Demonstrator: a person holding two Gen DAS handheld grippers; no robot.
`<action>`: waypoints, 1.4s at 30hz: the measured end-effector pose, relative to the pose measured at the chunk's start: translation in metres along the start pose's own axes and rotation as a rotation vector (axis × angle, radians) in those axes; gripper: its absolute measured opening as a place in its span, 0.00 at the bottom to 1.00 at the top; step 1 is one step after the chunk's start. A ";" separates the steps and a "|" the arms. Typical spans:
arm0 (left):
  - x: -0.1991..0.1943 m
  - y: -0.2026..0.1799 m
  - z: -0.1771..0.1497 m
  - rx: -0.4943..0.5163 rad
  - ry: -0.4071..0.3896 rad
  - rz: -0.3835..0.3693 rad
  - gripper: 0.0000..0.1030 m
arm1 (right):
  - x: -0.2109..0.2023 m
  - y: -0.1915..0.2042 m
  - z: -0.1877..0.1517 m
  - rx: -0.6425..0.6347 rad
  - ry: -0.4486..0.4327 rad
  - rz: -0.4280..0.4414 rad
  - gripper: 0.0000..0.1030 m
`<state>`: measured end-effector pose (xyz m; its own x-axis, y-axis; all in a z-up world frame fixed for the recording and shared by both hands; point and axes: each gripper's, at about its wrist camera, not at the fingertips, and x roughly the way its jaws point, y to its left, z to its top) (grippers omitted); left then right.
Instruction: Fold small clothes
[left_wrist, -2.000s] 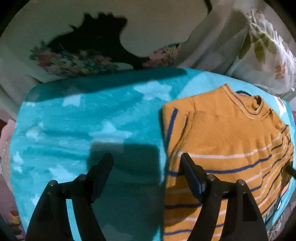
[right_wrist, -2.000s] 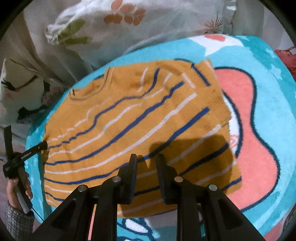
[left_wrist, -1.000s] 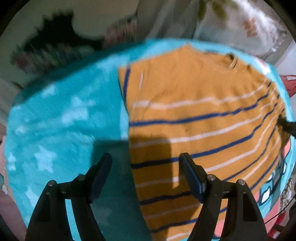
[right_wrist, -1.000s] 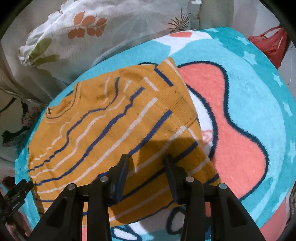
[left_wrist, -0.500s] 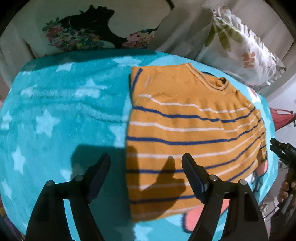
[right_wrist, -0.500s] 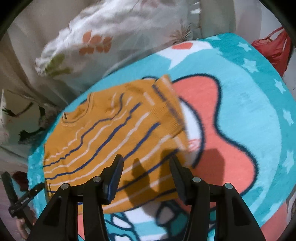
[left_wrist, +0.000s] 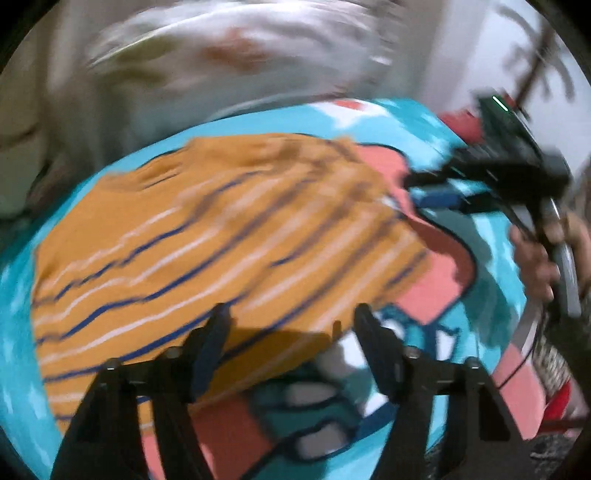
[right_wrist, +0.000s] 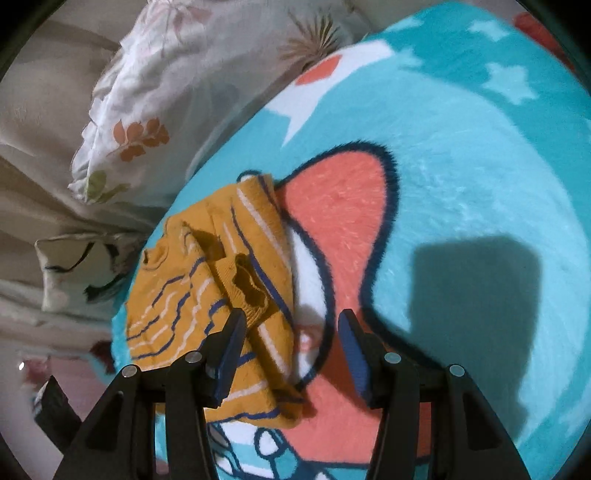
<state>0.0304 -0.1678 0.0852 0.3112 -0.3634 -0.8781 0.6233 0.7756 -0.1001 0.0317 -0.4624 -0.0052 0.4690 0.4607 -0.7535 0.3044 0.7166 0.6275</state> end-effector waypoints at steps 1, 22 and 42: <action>0.003 -0.011 0.002 0.024 0.002 0.001 0.52 | 0.002 -0.002 0.004 -0.006 0.011 0.009 0.54; 0.046 -0.108 0.001 0.339 -0.080 0.199 0.54 | 0.054 -0.004 0.049 0.000 0.234 0.268 0.61; 0.078 -0.149 -0.001 0.371 -0.091 0.208 0.62 | 0.095 0.056 0.057 -0.218 0.350 0.236 0.68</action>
<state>-0.0392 -0.3113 0.0312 0.5091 -0.2762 -0.8152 0.7510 0.6052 0.2640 0.1409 -0.4088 -0.0305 0.1851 0.7460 -0.6398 0.0241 0.6474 0.7618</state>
